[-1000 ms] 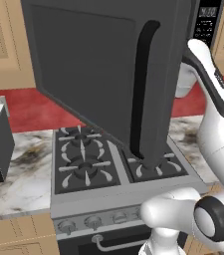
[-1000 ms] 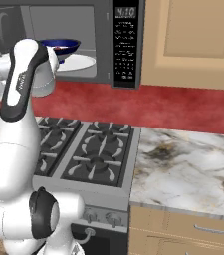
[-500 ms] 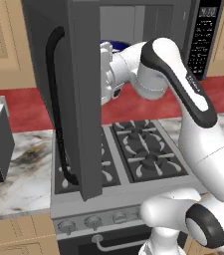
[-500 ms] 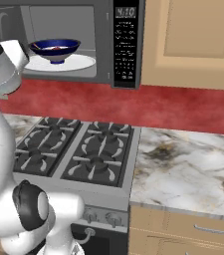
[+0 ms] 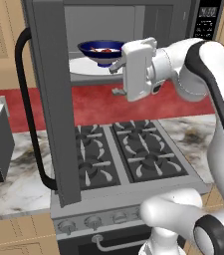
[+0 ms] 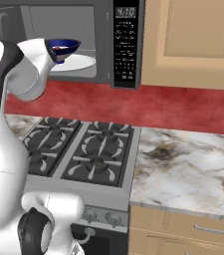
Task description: The microwave is finished heating the shrimp and bell pepper. Take the bowl containing the food and place it on the dining counter.
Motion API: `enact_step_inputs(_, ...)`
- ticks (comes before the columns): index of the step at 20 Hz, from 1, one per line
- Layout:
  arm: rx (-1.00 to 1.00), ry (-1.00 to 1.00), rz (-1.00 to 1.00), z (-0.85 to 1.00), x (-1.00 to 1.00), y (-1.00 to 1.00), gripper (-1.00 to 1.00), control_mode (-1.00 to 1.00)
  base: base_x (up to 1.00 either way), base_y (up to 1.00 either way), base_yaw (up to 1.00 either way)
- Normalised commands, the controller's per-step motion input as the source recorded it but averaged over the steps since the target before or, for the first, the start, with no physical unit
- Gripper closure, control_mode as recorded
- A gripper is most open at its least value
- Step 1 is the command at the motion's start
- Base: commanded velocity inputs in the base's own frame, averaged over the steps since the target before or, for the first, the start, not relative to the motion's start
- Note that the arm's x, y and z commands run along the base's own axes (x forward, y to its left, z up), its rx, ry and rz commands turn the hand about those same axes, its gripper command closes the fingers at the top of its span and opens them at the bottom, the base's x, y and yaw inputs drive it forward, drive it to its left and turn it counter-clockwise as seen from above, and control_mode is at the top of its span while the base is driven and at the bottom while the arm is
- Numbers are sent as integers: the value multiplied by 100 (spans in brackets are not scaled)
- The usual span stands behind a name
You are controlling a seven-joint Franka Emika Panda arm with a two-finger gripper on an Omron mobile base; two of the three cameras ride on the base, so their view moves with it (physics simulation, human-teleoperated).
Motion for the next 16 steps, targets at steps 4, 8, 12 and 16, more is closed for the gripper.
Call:
enact_step_inputs(4, 0, 0, -37, 18, 0, -100, -100, -100, 0, 0, 0)
enact_step_inputs(8, 3, 2, -34, 19, 0, -100, -100, -100, 0, 0, 0)
enact_step_inputs(12, 4, 13, -19, 6, 12, -94, -100, -100, 0, 0, 0)
enact_step_inputs(16, 0, 1, 0, 0, 3, -18, -100, -100, 0, 0, 0)
